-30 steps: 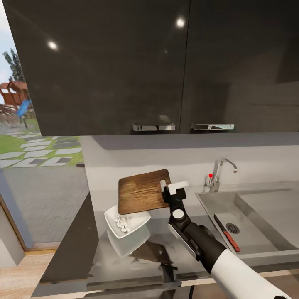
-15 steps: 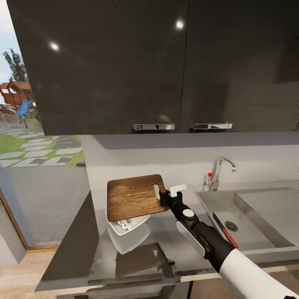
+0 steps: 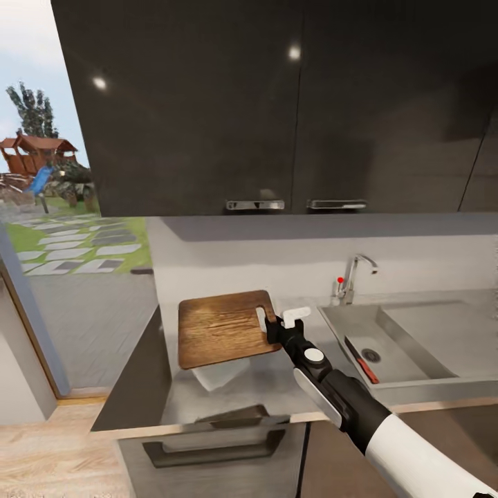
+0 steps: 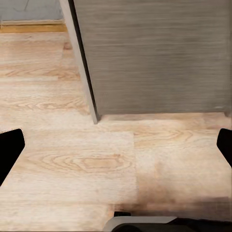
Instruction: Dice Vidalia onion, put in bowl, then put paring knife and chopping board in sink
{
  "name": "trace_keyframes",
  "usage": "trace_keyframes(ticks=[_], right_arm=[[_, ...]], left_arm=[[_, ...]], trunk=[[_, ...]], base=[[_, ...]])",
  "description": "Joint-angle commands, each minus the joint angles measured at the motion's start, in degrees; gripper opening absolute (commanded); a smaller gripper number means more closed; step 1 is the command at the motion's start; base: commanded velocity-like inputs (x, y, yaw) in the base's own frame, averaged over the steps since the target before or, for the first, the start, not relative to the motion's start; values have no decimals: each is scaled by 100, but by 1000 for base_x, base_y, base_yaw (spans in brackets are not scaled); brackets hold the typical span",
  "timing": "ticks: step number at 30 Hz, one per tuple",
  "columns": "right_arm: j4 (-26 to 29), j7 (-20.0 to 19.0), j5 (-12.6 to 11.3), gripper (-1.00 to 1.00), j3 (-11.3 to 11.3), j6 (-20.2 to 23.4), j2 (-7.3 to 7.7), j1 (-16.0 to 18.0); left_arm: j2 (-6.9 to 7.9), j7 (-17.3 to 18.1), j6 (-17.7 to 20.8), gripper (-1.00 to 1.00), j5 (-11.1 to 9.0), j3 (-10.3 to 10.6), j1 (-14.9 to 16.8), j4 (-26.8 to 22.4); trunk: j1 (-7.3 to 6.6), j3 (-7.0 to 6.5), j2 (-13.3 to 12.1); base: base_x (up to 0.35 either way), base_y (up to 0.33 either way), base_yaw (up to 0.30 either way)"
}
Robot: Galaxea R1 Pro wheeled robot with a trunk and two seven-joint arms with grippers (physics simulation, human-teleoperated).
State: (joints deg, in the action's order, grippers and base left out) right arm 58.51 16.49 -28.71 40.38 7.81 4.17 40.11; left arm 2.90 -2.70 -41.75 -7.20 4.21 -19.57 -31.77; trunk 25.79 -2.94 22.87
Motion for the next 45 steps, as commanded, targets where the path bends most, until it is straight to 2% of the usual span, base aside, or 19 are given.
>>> trace_keyframes(ticks=[1, 9, 26, 32, 45], right_arm=[[11, 46, -23, -100, 22, 19, 5, 6], [11, 46, -29, -100, 30, 19, 5, 6], [11, 47, -31, -100, 31, 19, 5, 6], [11, 55, -36, -100, 31, 19, 5, 6], [11, 56, -27, -100, 31, 19, 5, 6]], left_arm=[[8, -28, -8, 100, -45, 45, -3, -7], [1, -40, -8, 100, -45, 45, -3, -9], [0, -46, 0, 100, -45, 45, -3, -4], [0, -46, 0, 100, -45, 45, -3, -12], [0, -46, 0, 100, -45, 45, -3, -13]], trunk=[[-1, 1, 5], [-1, 1, 5], [-1, 1, 5], [-1, 1, 5], [-1, 1, 5]], base=[[-345, 0, 0], [-330, -58, 0], [-239, -221, 0], [-30, -280, 0], [158, -286, 0]])
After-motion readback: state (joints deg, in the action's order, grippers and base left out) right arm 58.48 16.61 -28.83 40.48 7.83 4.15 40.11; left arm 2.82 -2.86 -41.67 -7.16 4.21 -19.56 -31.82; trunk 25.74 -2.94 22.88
